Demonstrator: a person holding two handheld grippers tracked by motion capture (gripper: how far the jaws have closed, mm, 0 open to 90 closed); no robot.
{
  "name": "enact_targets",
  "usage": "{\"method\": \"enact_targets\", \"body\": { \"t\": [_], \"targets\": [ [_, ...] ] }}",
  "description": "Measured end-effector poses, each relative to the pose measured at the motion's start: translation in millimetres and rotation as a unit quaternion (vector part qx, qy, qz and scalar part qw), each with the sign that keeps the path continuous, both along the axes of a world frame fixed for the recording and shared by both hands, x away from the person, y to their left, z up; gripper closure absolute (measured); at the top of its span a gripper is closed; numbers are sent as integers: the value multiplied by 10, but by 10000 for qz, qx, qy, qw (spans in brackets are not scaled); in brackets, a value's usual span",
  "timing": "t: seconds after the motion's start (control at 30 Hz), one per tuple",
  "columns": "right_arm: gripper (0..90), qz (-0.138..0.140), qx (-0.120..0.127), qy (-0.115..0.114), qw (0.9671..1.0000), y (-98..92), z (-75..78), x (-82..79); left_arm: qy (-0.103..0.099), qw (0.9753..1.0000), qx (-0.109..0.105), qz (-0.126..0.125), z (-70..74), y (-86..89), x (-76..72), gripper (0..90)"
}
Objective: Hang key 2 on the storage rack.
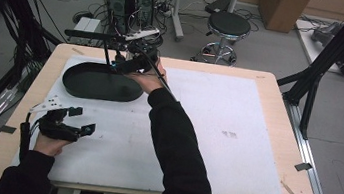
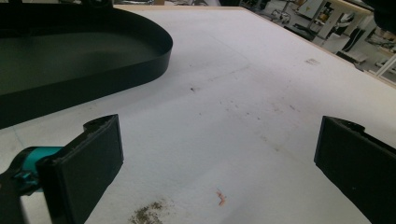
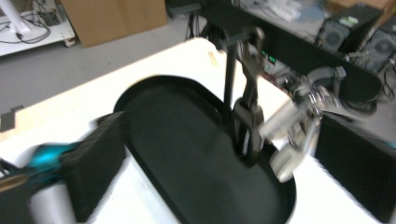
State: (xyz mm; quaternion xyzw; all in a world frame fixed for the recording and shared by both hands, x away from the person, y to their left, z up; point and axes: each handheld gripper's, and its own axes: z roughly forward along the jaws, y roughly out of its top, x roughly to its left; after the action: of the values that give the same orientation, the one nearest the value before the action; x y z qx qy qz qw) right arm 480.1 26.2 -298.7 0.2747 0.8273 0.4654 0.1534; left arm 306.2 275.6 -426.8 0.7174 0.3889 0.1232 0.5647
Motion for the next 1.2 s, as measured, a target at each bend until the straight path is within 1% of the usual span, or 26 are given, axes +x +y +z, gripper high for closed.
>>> {"method": "enact_targets", "body": {
  "t": [0.07,0.27,0.4,0.5,0.73,0.8,0.87,0.97,1.07,1.13,1.2],
  "targets": [
    [6,53,6,127,9999,-86,-15,-11,-5,10000,17,-3,1,-2,-1,17],
    [6,-115,70,163,9998,-383,-50,-54,6,10000,42,-17,3,-7,-4,17],
    [7,-239,230,208,9992,-591,-49,-75,12,10000,28,-1,0,-13,-2,17],
    [7,-308,185,182,9992,-722,-44,-91,16,10000,39,-1,1,-13,-3,17],
    [7,-348,288,153,9989,-959,-39,-180,4,10000,68,1,1,-17,-3,17],
    [7,-347,269,161,9989,-1015,-36,-215,7,10000,74,0,0,-17,-2,17],
    [7,-358,264,123,9989,-1077,-31,-249,7,10000,65,4,-1,-18,-1,17],
    [7,-421,286,73,9987,-1189,-31,-294,23,10000,68,3,0,-18,-1,17],
    [7,-490,305,106,9983,-1316,-49,-322,33,10000,74,-3,1,-21,-2,17],
    [7,-549,216,118,9982,-1398,-66,-340,34,10000,77,-2,2,-23,-2,17],
    [7,-610,185,126,9979,-1493,-87,-353,33,10000,84,-5,1,-23,0,17]
  ]
}}
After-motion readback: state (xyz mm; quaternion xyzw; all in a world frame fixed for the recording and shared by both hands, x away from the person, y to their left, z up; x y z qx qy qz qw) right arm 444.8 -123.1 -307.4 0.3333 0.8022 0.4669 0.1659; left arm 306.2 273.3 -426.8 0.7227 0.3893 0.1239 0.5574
